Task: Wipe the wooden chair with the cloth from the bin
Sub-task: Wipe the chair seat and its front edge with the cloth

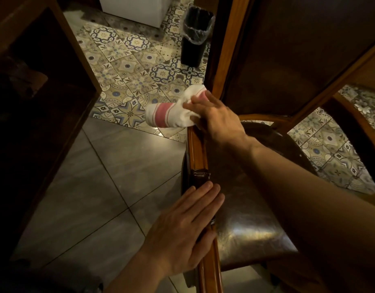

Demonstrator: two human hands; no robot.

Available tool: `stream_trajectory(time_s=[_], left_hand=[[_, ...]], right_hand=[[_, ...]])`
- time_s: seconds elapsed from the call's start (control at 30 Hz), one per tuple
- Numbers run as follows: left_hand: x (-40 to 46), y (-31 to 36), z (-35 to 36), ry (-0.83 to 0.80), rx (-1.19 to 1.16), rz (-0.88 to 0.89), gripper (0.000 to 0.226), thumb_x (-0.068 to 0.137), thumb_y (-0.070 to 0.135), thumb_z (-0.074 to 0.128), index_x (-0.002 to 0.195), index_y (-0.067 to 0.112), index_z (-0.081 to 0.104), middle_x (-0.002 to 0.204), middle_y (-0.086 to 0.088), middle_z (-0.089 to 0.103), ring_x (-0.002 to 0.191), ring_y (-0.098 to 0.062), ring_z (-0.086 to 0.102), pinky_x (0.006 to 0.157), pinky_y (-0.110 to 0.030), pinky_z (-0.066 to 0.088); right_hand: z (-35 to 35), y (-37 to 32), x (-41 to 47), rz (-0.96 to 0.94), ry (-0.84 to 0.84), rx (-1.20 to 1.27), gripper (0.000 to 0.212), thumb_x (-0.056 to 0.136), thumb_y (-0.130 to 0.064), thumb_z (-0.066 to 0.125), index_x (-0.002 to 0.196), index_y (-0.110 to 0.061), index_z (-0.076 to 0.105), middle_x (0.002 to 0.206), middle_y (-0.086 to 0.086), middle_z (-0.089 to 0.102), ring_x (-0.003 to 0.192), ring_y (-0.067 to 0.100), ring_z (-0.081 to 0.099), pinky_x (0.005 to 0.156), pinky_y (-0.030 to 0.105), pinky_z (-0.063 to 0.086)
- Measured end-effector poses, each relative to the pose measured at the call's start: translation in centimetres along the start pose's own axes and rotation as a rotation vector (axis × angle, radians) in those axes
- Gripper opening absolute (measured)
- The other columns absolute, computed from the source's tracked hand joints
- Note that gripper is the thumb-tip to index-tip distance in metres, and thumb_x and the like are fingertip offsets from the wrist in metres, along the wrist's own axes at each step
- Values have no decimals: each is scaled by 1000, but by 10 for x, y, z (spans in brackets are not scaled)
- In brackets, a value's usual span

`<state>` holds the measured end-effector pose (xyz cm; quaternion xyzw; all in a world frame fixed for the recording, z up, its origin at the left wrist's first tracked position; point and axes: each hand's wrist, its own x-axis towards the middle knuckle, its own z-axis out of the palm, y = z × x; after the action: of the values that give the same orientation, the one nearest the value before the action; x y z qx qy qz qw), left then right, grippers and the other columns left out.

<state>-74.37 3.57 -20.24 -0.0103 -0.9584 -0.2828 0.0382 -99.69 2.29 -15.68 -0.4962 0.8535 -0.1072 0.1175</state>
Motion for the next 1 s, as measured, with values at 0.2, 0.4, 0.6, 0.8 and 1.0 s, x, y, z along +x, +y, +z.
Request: stream_trajectory(time_s=[0.2,0.4,0.6,0.8,1.0], left_hand=[[-1,1,-2,-30,74,6,63,105,46,30,161,20,17,170,3,10,156,-14,2,125,-35,2],[0,2,-3,-48,139,-7,71,103,55,33,161,22,13,170,3,4,156,-13,-2,124,-37,5],[5,0,-12,-23,182,-21,70,104,58,28,161,22,10,170,2,4,155,-12,-5,124,-34,0],[-4,9,-1,-10,115,-53,71,104,56,32,161,24,8,170,4,2,155,-12,-5,123,-35,2],[-8,12,1,-29,112,-33,72,102,55,36,161,23,10,170,6,1,155,-12,-3,122,-34,2]], right_hand=[[-6,-6,-27,-83,-81,29,54,103,-23,54,152,-41,38,165,-9,27,156,19,4,121,54,23],[-11,-17,-67,-139,-120,41,53,103,-24,53,152,-38,40,165,-9,28,156,16,5,120,50,28],[-23,-25,-91,-211,-164,-26,51,103,-27,54,151,-40,41,164,-11,30,156,14,7,118,49,33],[-18,-21,-95,-242,-190,7,47,102,-29,57,147,-40,47,160,-13,38,155,12,13,117,45,36],[-7,-17,-92,-143,-141,91,53,100,-23,60,147,-44,45,161,-17,34,154,5,10,118,47,35]])
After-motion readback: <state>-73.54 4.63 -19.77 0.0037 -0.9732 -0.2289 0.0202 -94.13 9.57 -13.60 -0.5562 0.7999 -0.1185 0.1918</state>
